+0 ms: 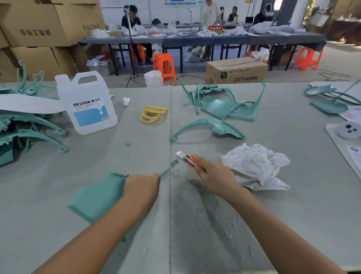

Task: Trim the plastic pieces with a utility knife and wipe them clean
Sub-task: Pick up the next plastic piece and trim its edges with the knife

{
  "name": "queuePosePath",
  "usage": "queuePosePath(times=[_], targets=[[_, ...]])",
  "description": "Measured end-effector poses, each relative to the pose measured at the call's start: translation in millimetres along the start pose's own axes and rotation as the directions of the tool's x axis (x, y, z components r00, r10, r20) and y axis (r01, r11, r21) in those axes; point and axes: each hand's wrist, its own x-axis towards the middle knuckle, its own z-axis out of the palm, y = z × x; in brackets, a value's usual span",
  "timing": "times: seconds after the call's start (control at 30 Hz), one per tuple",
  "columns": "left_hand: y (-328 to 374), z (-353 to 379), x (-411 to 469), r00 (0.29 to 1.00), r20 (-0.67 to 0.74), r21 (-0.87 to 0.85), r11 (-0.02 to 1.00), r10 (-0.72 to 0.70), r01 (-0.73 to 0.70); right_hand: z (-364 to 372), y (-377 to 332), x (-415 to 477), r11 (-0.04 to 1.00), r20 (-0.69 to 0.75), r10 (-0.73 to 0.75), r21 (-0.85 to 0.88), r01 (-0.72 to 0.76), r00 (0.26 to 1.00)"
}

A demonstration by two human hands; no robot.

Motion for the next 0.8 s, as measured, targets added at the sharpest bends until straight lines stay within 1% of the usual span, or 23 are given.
queuePosePath(times=[0.07,0.2,0.37,0.5,0.63,0.73,0.8], targets=[[1.5,-1.6,2.2,1.000,0.024,0.000,1.000,-0.004,0.004,4.4,-6.5,-8.1,0.998,-0.045,-0.051,-0.024,0.050,0.998],[1.3,-3.5,7.9,0.999,0.039,0.005,1.000,-0.006,0.006,15.8,-17.2,-17.1,0.990,-0.036,-0.095,-0.104,0.091,0.995],[1.4,-6.0,8.0,0.998,0.067,0.004,1.000,-0.001,0.001,21.4,-19.6,-14.4,0.974,-0.037,-0.090,-0.212,0.080,0.995],[2.5,-8.7,8.7,0.996,0.085,0.011,1.000,-0.004,0.003,20.5,-18.8,-10.8,0.962,-0.053,-0.051,-0.270,0.035,0.997],[3.2,-11.1,8.6,0.994,0.109,0.023,1.000,-0.007,0.004,22.7,-22.1,-7.4,0.972,-0.068,-0.010,-0.233,-0.006,0.998],[4.5,-9.8,7.4,0.993,0.116,0.008,1.000,-0.021,0.020,15.9,-13.7,-4.8,0.981,-0.152,0.036,-0.184,-0.064,0.988],[4.5,-10.8,8.3,0.991,0.128,-0.001,1.000,-0.029,0.030,11.3,-9.0,-1.9,0.985,-0.161,0.045,-0.155,-0.070,0.986]])
